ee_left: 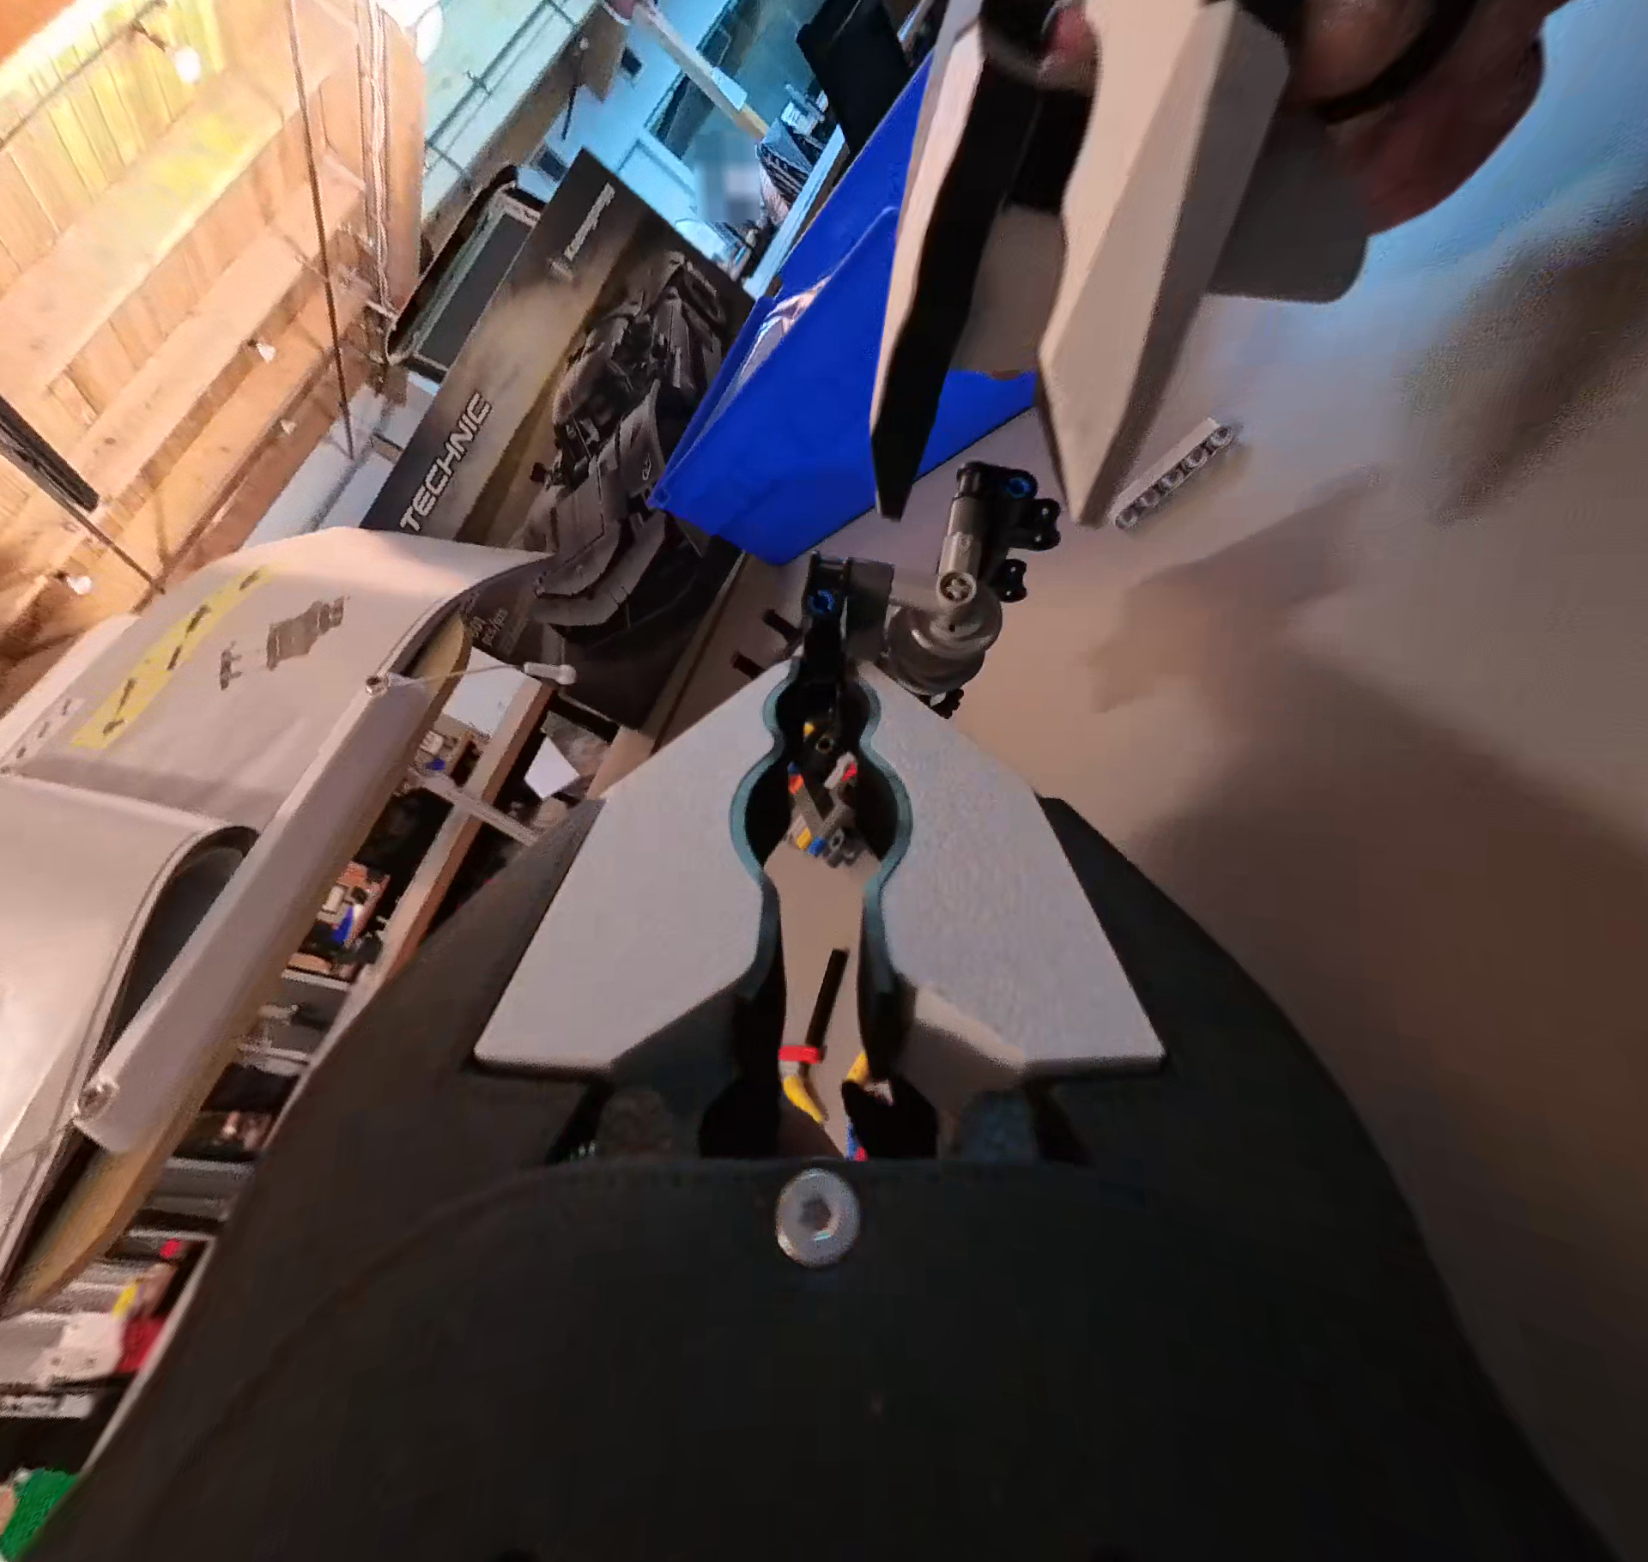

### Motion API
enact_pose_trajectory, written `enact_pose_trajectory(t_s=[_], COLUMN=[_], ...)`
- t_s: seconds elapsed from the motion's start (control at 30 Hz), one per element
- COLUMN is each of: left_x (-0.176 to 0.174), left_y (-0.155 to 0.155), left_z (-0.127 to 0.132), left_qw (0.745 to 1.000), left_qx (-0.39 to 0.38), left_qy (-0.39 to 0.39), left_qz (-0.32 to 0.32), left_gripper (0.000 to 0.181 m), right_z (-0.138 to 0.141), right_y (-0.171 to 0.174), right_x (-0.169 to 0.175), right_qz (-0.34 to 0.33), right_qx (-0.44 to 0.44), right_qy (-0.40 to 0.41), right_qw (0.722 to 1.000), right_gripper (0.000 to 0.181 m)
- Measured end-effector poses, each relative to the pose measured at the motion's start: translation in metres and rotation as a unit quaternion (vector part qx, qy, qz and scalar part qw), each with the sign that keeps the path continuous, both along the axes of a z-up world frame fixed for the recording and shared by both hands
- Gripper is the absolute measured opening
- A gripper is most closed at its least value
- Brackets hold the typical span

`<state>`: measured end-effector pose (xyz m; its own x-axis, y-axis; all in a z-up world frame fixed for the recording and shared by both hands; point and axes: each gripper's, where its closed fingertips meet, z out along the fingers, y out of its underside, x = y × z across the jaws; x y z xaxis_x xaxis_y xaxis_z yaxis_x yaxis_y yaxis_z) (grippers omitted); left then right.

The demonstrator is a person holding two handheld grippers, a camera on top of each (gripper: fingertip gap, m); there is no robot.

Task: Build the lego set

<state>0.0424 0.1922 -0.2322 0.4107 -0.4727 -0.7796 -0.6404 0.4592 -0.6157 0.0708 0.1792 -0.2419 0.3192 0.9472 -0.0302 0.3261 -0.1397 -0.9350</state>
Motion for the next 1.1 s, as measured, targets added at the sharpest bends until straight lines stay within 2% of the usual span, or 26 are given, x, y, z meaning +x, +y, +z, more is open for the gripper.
enact_pose_trajectory(t_s=[0.13,0.3,0.43,0.47,0.5,0.8,0.87,1.0,1.03,1.1], left_x=[0.009,0.013,0.011,0.010,0.009,0.009,0.009,0.010,0.010,0.011], left_y=[-0.007,-0.010,-0.008,-0.006,-0.005,-0.005,-0.002,-0.001,-0.001,0.001], left_z=[0.002,0.004,0.005,0.005,0.005,0.006,0.006,0.005,0.005,0.006], left_qw=[1.000,0.999,0.999,1.000,1.000,0.999,1.000,1.000,1.000,1.000], left_qx=[0.021,0.027,0.024,0.021,0.020,0.013,0.011,0.005,0.009,0.011], left_qy=[0.005,0.005,-0.005,-0.006,-0.007,-0.016,-0.016,-0.019,-0.016,-0.019], left_qz=[-0.020,-0.030,-0.026,-0.022,-0.018,-0.027,-0.021,-0.024,-0.024,-0.018], left_gripper=[0.004,0.004,0.004,0.004,0.004,0.004,0.004,0.004,0.004,0.004], right_z=[-0.005,-0.005,-0.002,0.000,0.001,0.002,0.004,0.003,0.002,0.002], right_y=[-0.002,-0.008,-0.006,-0.009,-0.006,-0.004,-0.003,0.000,0.000,0.001], right_x=[-0.009,-0.017,-0.018,-0.018,-0.018,-0.018,-0.017,-0.015,-0.014,-0.012], right_qz=[0.022,0.039,0.036,0.044,0.036,0.034,0.032,0.022,0.021,0.016], right_qx=[-0.065,-0.069,-0.079,-0.079,-0.078,-0.083,-0.086,-0.084,-0.084,-0.086], right_qy=[0.027,0.033,0.045,0.049,0.052,0.052,0.058,0.057,0.053,0.049], right_qw=[0.997,0.996,0.995,0.995,0.995,0.995,0.994,0.995,0.995,0.995], right_gripper=[0.080,0.052,0.050,0.038,0.035,0.035,0.027,0.025,0.025,0.036])
